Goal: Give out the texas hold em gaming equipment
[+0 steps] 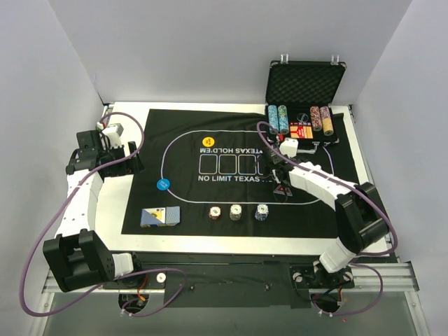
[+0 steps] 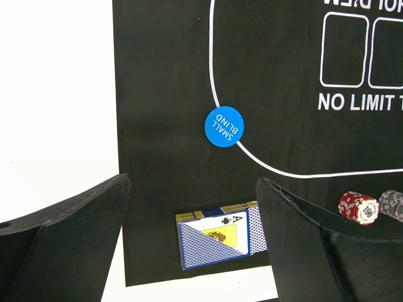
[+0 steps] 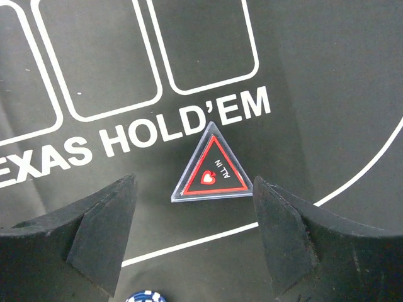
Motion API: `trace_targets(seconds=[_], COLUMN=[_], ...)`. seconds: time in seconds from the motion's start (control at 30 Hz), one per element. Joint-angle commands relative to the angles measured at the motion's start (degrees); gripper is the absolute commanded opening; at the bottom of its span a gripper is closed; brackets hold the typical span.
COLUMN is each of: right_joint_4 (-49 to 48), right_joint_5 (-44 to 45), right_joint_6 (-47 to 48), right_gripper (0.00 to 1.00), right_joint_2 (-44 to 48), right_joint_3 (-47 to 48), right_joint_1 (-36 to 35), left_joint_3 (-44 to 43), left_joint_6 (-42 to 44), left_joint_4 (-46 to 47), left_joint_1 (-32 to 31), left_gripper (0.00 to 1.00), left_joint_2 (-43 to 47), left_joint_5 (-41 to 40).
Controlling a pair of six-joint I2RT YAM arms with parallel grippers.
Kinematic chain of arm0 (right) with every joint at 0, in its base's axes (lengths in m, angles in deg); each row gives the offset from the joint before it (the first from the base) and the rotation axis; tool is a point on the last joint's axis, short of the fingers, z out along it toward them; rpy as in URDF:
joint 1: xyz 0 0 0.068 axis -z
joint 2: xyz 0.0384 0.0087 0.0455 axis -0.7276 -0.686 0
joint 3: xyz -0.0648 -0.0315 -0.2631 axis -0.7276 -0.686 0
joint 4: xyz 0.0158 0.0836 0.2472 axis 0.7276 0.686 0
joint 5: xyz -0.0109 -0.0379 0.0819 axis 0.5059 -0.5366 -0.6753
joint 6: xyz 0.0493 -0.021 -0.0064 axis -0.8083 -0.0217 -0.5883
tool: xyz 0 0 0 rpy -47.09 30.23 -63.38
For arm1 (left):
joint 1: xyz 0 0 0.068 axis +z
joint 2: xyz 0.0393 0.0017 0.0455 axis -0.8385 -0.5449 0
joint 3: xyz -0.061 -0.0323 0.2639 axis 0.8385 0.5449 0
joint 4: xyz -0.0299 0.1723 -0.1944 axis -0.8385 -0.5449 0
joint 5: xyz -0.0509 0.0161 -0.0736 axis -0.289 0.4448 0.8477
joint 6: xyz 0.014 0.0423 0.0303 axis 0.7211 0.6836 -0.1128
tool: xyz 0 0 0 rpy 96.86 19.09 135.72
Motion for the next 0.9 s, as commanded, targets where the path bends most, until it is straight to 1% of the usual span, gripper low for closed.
trace_targets(seconds=[0.0,0.33,0.73,0.87], right_joint_4=[1.54,-1.36,-4.08,-2.08], right_joint_5=[1.0,-1.55,-3.48,-2.96], right_joint_6=[-0.5,-1.29,-2.35,-2.17], right_gripper=[0.68,0.62,0.54,0.54], right_joint_2=[-3.15,-6.49,-1.13,-0.16], right_joint_3=[0.18,-3.51,-12.47,-11.6], right_joint_1=[0.23,2.43,7.7,7.7], left_joint_3=[-2.14,-2.76,-3.02,-2.84], left_joint_6=[0.43,0.34,0.26,0.17], left_joint_4=[-0.19,-0.28,-0.36,-0.36], left_joint_1=[-0.08,-0.08,-0.16,-0.08], left_gripper=[0.93,0.93,0.93,0.93], left_joint_2=[1.91,1.91,1.82,1.91], left_joint_5=[0.77,0.68,0.51,0.59])
